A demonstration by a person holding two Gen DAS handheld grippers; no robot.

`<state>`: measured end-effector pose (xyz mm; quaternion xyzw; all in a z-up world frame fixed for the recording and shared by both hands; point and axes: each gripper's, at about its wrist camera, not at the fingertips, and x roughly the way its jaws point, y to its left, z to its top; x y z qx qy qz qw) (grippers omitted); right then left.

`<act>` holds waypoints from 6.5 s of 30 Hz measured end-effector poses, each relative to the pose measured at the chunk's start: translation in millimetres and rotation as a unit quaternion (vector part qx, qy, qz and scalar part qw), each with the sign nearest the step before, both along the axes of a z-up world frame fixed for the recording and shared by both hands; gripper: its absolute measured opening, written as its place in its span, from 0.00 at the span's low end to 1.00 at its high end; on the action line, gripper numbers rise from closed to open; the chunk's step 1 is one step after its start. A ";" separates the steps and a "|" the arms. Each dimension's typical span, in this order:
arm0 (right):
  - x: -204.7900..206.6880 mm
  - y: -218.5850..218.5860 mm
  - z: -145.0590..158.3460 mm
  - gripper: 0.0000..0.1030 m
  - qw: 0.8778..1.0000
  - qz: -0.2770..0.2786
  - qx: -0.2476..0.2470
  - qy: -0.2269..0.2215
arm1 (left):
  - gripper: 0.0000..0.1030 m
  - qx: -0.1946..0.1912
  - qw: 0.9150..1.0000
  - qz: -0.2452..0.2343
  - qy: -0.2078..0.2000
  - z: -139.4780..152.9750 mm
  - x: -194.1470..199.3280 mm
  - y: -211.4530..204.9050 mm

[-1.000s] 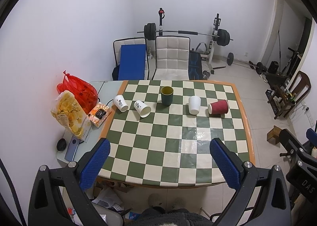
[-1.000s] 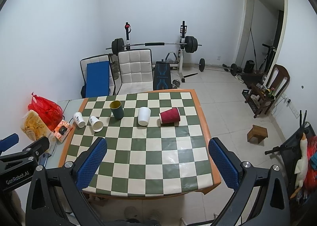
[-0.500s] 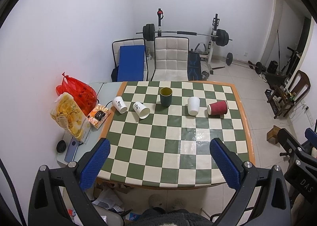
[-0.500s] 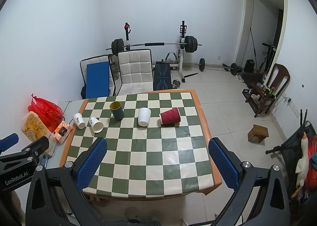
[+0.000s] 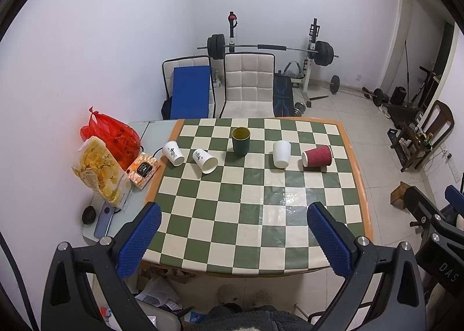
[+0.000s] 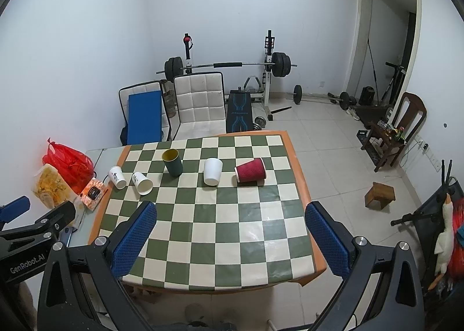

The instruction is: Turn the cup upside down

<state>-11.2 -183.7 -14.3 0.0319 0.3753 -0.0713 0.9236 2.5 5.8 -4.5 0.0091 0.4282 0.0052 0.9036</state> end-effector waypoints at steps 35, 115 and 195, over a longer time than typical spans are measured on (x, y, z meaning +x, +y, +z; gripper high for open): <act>207.1 -82.7 -219.6 1.00 0.980 -0.100 0.011 0.174 | 1.00 0.040 0.990 -0.038 0.128 -171.1 235.0 -61.5; 240.7 -87.3 -407.1 1.00 0.919 -0.039 0.071 0.386 | 0.69 0.004 0.928 -0.109 0.355 -356.7 263.5 -75.1; 142.1 50.2 -366.1 1.00 0.920 0.140 0.003 0.365 | 0.96 -0.001 0.954 0.026 0.299 -364.5 145.9 75.9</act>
